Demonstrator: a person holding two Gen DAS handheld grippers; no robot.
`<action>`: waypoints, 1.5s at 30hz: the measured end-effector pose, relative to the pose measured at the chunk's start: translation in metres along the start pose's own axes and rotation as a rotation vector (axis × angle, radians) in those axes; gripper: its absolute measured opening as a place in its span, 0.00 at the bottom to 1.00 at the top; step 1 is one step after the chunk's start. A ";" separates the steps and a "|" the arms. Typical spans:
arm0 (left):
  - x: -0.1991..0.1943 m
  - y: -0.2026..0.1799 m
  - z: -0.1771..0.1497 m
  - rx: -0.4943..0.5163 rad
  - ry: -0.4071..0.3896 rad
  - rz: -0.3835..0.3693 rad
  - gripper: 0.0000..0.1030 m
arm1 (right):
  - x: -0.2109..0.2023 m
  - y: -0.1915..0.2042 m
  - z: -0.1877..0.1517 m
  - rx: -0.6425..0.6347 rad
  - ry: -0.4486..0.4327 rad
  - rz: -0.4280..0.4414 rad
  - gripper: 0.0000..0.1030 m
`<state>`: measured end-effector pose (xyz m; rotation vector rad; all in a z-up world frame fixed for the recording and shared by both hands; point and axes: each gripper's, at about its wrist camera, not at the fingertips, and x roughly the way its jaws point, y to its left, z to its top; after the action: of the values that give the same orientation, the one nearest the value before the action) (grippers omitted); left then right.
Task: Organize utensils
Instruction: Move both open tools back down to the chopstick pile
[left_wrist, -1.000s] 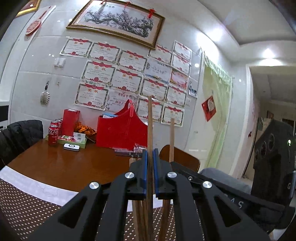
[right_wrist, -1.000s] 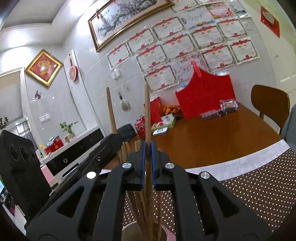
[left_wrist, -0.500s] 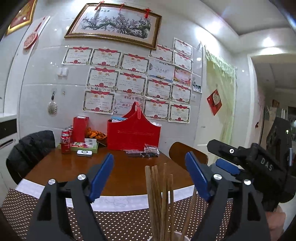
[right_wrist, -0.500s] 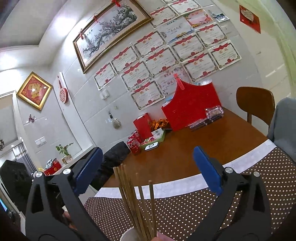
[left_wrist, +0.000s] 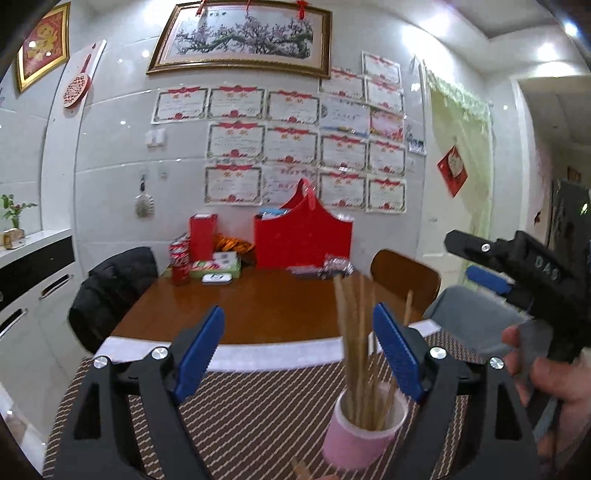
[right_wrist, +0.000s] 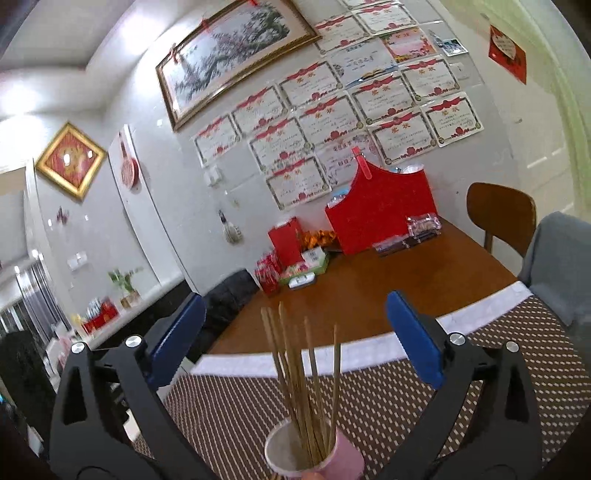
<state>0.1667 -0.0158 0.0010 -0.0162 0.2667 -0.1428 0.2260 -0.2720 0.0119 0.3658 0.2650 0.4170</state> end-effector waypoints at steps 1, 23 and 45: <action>-0.004 0.003 -0.004 0.005 0.017 0.007 0.79 | -0.004 0.004 -0.003 -0.018 0.021 -0.010 0.94; -0.027 0.014 -0.158 0.079 0.467 0.047 0.79 | -0.015 0.001 -0.129 -0.107 0.395 0.007 0.94; 0.000 0.001 -0.198 0.121 0.648 0.034 0.81 | 0.015 0.015 -0.179 -0.227 0.655 -0.007 0.94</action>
<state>0.1148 -0.0143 -0.1899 0.1569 0.9038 -0.1273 0.1759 -0.2009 -0.1455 -0.0069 0.8486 0.5470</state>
